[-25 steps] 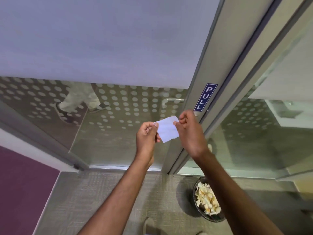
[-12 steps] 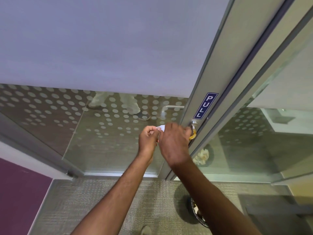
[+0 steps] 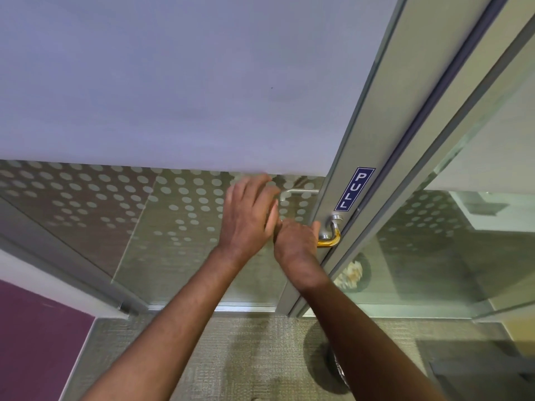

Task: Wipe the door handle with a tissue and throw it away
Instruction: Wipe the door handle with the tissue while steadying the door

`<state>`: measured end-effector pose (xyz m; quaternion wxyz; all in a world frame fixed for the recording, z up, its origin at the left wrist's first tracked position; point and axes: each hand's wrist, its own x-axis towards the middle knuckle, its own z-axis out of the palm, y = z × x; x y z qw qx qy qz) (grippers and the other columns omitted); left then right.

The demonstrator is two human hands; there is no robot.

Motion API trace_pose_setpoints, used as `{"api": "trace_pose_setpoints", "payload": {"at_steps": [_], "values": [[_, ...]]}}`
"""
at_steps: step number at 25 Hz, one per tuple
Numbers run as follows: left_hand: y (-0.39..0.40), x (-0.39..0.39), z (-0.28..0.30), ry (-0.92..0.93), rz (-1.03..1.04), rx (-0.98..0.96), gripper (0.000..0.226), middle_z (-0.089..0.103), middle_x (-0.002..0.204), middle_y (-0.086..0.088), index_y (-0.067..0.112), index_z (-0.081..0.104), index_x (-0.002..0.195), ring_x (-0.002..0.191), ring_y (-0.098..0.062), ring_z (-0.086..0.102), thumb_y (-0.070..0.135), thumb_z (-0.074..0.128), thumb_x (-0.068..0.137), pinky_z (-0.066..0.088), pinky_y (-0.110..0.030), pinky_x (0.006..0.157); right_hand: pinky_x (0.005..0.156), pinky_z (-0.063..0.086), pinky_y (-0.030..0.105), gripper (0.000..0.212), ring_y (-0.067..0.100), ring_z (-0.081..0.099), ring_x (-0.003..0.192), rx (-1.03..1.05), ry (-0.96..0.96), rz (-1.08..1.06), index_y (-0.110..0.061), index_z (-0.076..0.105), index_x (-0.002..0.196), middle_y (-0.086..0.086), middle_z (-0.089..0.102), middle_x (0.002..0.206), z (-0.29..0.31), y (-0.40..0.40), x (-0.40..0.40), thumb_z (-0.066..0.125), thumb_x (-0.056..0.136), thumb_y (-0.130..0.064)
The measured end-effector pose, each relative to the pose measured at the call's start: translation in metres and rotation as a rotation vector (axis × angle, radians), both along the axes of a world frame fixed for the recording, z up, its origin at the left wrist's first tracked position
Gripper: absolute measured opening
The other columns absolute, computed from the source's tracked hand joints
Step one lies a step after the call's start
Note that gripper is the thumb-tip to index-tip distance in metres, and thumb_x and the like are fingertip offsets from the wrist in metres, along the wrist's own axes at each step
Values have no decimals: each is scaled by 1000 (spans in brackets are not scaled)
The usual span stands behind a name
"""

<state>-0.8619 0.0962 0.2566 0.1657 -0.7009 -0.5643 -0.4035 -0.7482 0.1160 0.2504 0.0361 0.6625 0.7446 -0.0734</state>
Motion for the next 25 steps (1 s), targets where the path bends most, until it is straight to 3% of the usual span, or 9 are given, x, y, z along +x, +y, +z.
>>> {"api": "trace_pose_setpoints", "payload": {"at_steps": [2,4,6,9,12,15,18,21,25], "values": [[11,-6,13,154,-16,77,32,54,149,-14,10,67,126,136,-33,42,20,63,96,37,-50,111,110,23,47,41,22,61,91,45,32,-27,-23,66,95,-3,59,75,-4,-1,3,28,107,-33],[26,-11,23,291,-12,158,44,43,161,-14,10,62,141,148,-35,33,21,63,98,29,-55,121,111,24,50,51,27,53,101,155,2,-19,-16,65,106,6,63,95,-14,-8,7,20,107,-40],[43,-13,35,376,4,238,55,33,166,-12,12,51,153,156,-34,21,23,62,100,20,-55,127,107,29,50,38,29,46,100,268,-45,52,-11,56,115,11,52,101,-26,-21,12,25,108,-33],[64,-16,42,466,37,356,60,28,168,-7,17,45,157,161,-28,5,26,61,100,9,-51,129,100,35,48,24,28,43,94,310,-44,103,-7,47,123,10,43,99,-36,-32,17,40,103,-16],[74,-19,36,512,67,427,61,28,168,-6,18,46,157,161,-28,8,29,60,98,8,-52,129,107,32,50,24,29,46,98,224,-79,111,-7,42,121,10,44,100,-27,-27,14,42,98,-10],[78,-20,33,526,78,447,64,25,170,-6,18,43,158,161,-29,10,31,58,98,9,-53,128,112,28,50,16,28,53,98,141,-102,102,-11,46,116,7,52,94,-10,-23,8,45,102,-18],[77,-20,34,528,78,451,63,23,171,-6,18,40,159,161,-29,9,31,55,99,8,-53,129,109,28,46,41,24,64,89,106,-60,19,-15,61,108,0,61,83,0,-10,2,25,110,-34],[78,-20,34,529,85,442,61,22,171,-6,19,38,160,161,-29,7,32,50,101,7,-53,129,105,30,43,57,21,61,70,104,39,-49,-19,67,86,-5,50,59,0,-4,2,20,109,-42],[77,-19,35,526,91,458,64,24,170,-5,19,38,160,161,-29,9,31,53,99,9,-53,128,107,25,49,40,28,58,88,207,88,62,-15,58,108,4,64,82,-15,-20,16,24,109,-37]]}}
